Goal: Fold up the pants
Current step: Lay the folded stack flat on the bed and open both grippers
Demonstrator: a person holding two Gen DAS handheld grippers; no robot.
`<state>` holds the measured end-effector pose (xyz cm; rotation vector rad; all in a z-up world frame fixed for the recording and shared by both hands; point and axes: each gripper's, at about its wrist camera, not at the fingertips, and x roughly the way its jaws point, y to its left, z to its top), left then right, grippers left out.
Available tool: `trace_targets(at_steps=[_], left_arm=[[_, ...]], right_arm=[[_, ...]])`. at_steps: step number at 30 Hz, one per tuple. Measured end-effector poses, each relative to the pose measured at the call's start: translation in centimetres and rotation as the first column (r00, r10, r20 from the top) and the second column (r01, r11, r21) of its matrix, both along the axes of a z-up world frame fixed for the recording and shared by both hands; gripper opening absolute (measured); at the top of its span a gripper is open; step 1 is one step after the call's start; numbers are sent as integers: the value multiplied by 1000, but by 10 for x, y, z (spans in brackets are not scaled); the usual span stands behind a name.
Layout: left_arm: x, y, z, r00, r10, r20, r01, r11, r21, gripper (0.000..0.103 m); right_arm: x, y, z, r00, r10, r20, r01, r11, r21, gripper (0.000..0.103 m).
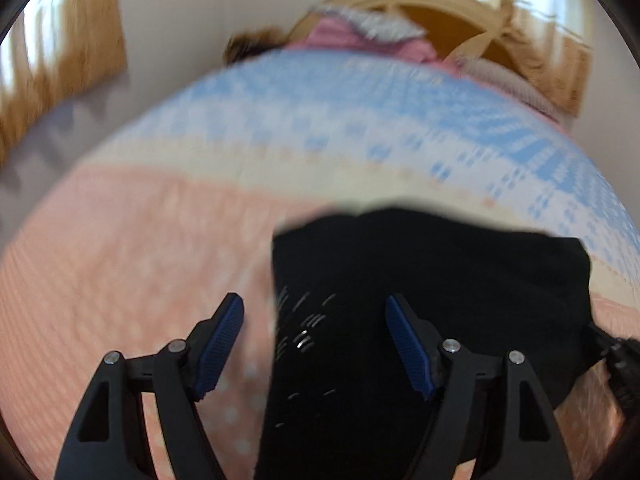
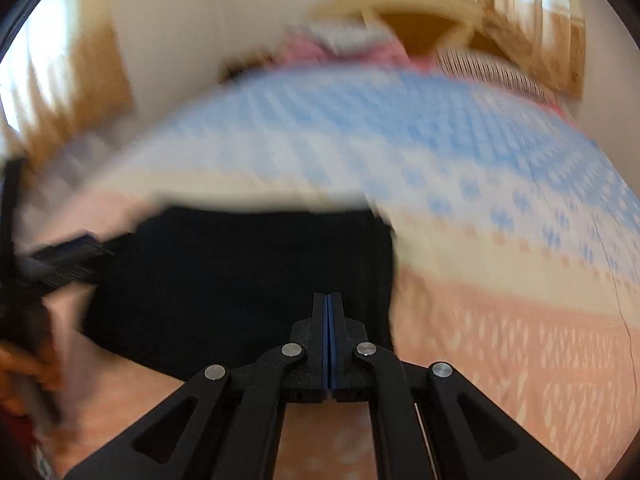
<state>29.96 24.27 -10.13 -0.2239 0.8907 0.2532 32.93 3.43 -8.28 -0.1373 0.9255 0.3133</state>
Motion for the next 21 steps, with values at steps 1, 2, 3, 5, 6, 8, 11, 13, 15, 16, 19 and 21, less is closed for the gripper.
trace_targets(at_steps=[1,2,3,5,6,8,11,13,15,16,19,21], left_arm=[[-2,1,-12,1000,13,-4,-13,999,-40,77],[-6,1,-17,999,35,7,-34,998,-53,77],[-7,0,-18,999,46,19,-45,998,-47,79],[-4,-4,-14,999,51,-3,-51,999,-18,82],[-2,-4,-15,998,61,-15,-61,998,-7,89],[3,0,-17,994,100,-47,-100,995,6,103],[0,9,-16,995,75,-67,-78,996,-48,103],[-12,6,-5,996,59,-60,-60,998,-14,103],[-30,-6,7,999,44,-14,-43,997,65,103],[-37,-13,12,1000,28,2,-28,994,103,103],[-63,-33,26,999,-15,41,8,986,165,103],[-78,-44,35,997,-42,72,28,981,191,103]], right_arm=[[4,-3,-12,1000,6,-13,-6,1000,-12,1],[3,-7,-15,998,25,55,-25,1000,1,1],[5,-10,-16,998,23,50,-24,1000,15,1],[9,-13,-16,999,5,36,-7,999,40,1],[10,-11,-17,999,7,43,-8,999,31,1],[9,-4,-18,998,13,67,-12,1000,-7,1],[5,-4,-15,997,18,77,-16,999,-34,1],[-2,-3,-7,998,22,61,-20,999,-31,1],[-16,-13,6,999,-5,39,4,999,31,1],[-20,-16,9,999,-20,29,18,998,61,1],[-40,-30,18,996,-70,-49,79,976,205,2],[-54,-33,19,992,-85,-90,105,963,250,2]])
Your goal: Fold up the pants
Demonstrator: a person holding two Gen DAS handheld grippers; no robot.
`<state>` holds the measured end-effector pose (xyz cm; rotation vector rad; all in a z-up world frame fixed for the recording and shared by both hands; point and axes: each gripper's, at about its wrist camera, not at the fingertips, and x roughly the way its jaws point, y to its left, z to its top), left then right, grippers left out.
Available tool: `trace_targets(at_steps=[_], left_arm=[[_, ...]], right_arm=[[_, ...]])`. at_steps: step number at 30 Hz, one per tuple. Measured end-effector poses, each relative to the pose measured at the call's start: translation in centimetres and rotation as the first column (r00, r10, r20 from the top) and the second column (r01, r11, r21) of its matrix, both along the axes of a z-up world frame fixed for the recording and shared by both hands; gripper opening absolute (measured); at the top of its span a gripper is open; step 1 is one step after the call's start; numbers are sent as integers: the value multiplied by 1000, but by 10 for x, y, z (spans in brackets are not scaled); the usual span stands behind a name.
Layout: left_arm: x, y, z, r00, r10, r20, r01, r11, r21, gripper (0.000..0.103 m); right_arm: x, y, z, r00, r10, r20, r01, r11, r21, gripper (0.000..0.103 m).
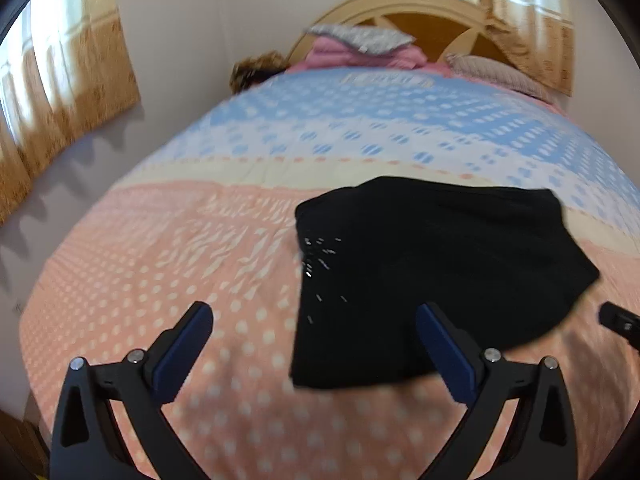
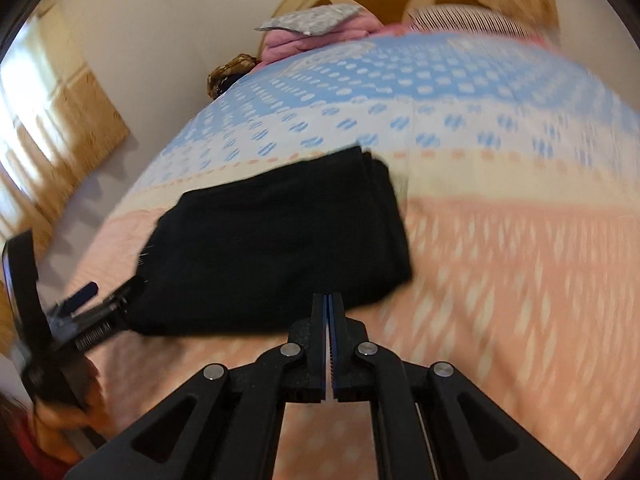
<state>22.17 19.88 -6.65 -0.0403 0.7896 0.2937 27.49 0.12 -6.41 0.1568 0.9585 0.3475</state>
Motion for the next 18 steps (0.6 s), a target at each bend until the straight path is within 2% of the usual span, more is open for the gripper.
trace_targets(at_steps=[4,7,8,10,11,12,14,18], left_arm=[[-29,-10,14,999,-13,39,13,1000,9,103],[-45,-15,16,999,-28,30,28,1000,-6,103],[-52,-18,17,999,-38,31,39,999,-9,103],[-65,-23,18,998,-50,34,50,999,-1,103],[-71,-26,19,998,-52,37,52,999,7,103],[-77,-28,20,998,-57,40,56,998,10,103],[-86,-33,21,997,-63,49,62,998,16,103],[-104,-41,23,996,-71,56,70,997,19,103]], right_arm=[[-35,2,-1,1000,-1,-15,2,998,70,3],[-52,2,-3,1000,0,-28,3,993,121,4],[-61,2,-4,999,-1,-41,8,987,159,8],[-73,2,-4,999,-5,-45,14,981,193,39],[-81,2,-3,999,-3,-38,11,978,210,65],[-87,3,-1,1000,0,-29,6,974,228,74],[-99,3,3,1000,4,-31,4,968,252,74],[-120,4,14,1000,-7,-16,10,977,215,74]])
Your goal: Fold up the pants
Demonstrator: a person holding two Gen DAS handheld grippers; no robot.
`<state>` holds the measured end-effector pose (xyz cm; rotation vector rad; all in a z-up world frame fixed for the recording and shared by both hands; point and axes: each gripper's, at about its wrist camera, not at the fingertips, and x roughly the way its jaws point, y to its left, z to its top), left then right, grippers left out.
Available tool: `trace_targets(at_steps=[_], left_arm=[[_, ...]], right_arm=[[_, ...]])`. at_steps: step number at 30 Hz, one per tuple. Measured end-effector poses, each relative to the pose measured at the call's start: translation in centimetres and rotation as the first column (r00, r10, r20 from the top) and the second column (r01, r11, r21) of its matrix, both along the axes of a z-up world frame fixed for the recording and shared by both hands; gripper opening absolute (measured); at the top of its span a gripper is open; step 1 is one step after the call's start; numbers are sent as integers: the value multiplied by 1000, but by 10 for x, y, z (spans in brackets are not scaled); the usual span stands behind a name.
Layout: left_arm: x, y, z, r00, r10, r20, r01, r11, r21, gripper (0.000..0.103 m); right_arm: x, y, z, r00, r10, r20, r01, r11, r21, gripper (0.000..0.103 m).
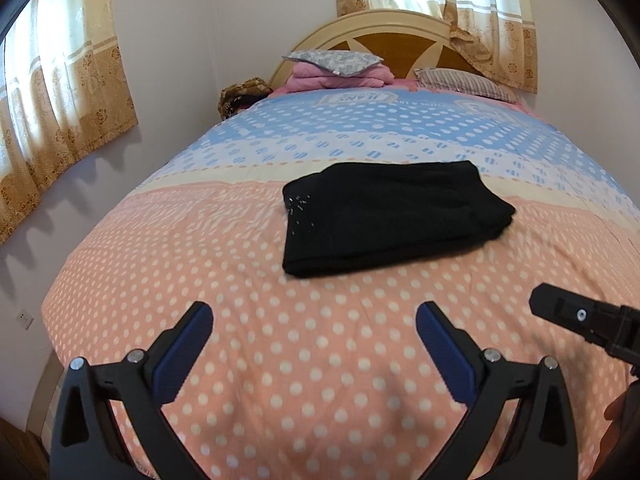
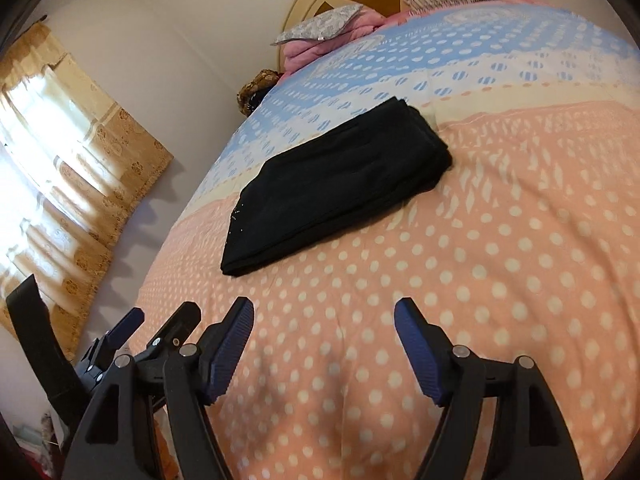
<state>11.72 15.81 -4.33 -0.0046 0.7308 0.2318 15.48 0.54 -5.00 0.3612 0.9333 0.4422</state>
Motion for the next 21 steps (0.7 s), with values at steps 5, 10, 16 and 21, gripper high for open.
trace_targets(at_steps=[5,10,16,21], left_arm=[[-23,-11,-3,999,-18,-28,20,998,53,103],[-36,-14,-2,998,-53,-38,54,998,19,103],[-62,-20,21,996,-84,23,83,996,19,103],[-93,-24,60,982,-85,168,76,995,60,103]], right_arm=[[-26,5,8,999,-29,22,32,986,-164,74],[-49,10,19,998,-34,47,46,954,-297,74],[-86,10,59,980,-38,197,101,942,-319,74],[-124,13,101,922,-64,383,186,939,-291,74]])
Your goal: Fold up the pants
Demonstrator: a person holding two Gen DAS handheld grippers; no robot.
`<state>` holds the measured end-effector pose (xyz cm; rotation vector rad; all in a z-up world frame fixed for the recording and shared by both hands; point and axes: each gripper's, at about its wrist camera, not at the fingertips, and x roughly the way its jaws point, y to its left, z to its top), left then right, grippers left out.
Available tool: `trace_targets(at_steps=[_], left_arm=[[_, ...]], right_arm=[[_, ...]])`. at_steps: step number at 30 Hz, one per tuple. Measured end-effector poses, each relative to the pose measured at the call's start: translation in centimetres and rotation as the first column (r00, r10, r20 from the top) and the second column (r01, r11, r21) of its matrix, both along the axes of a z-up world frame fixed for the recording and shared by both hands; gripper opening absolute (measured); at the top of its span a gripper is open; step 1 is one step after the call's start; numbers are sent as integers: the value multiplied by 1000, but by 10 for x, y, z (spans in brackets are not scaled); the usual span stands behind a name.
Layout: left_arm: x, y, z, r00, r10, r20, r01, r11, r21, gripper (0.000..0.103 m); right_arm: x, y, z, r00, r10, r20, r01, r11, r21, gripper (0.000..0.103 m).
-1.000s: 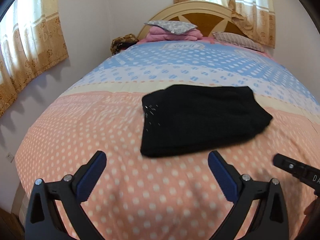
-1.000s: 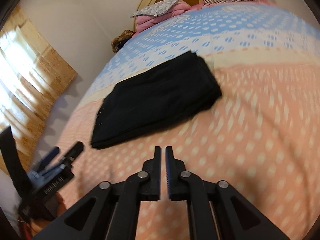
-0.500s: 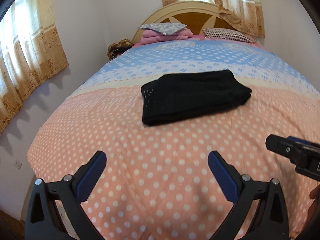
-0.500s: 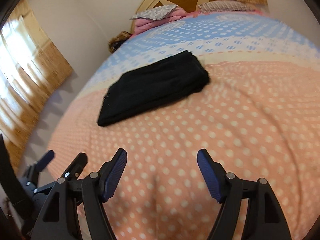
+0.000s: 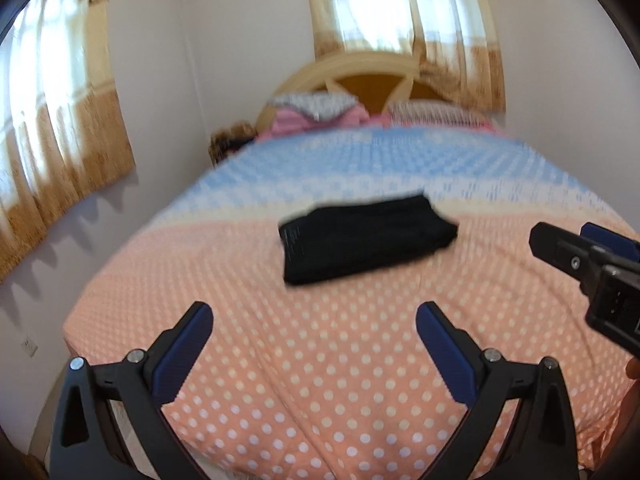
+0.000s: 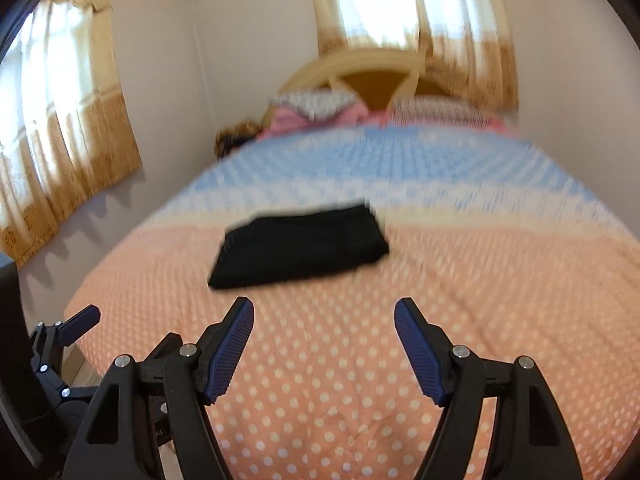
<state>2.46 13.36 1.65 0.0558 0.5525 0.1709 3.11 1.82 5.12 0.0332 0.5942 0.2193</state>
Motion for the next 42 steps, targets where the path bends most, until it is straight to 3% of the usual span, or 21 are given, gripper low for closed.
trace_targets(at_steps=[5,11,26,42], left_arm=[[-18,-1,19,997,-6,73,6,1000,3,103],[-33,1,31,990,23,139,-18,999,-32,103],[-36,0,35,988,55,143,-51,998,-27,103],[-33,-2,32,992,54,113,-50,998,-40,103]], right_arm=[[-30,-1,28,992,-9,130,4,999,38,74],[-52,-1,45,982,-5,191,-2,999,38,75],[-62,0,49,977,2,213,-13,999,52,75],[-57,0,45,984,-4,180,-8,998,65,75]])
